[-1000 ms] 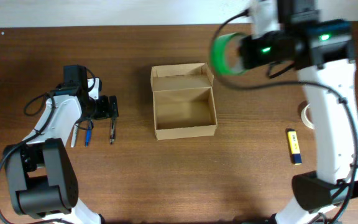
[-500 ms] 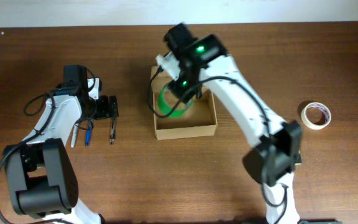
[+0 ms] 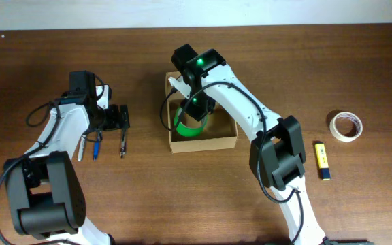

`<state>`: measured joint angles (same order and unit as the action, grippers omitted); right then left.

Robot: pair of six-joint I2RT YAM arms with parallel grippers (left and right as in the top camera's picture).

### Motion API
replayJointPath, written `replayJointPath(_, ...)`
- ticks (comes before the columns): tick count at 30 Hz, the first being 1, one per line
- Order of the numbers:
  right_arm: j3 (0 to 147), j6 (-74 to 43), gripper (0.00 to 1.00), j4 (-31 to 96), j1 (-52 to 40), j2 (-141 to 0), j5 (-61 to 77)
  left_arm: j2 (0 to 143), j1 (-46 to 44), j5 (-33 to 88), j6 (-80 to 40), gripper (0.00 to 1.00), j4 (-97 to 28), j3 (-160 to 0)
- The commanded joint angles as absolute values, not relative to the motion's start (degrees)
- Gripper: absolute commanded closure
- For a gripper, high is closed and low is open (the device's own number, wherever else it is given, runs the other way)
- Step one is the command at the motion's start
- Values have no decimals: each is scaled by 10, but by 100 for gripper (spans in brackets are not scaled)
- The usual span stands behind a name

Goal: Pack container
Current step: 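Carry the green tape left into the box and release it, then move the right gripper to the white tape roll and grasp it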

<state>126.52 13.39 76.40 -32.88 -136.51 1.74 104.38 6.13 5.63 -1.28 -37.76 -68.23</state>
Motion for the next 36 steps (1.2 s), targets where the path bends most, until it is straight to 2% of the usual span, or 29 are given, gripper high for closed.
replayJointPath(1,1265,115,96,748,-330,-1371,24,1047,63,62,-4,1,-378,-689)
replayJointPath(4,1265,115,86,744,-330,-1372,25,1047,63,62,-4,1,-378,-689)
replayJointPath(8,1265,115,80,748,-330,-1372,25,1047,63,62,-4,1,-378,-689)
replayJointPath(13,1278,116,80,796,-330,-1360,25,1047,63,62,-4,1,-378,-689)
replayJointPath(18,1356,116,80,868,-329,-1322,25,1047,63,62,-4,1,-378,-689)
replayJointPath(22,1432,100,70,905,-328,-1251,-33,1047,63,62,-4,1,-378,-689)
replayJointPath(26,1436,84,68,910,-305,-1148,-63,1047,63,62,-4,1,-378,-689)
replayJointPath(29,1422,78,68,911,-256,-1070,-64,1047,63,62,-4,1,-378,-689)
replayJointPath(33,1367,41,68,889,-131,-971,-67,1047,63,62,-4,1,-378,-689)
replayJointPath(36,1294,-3,59,851,5,-918,-62,1047,63,62,-4,1,-378,-689)
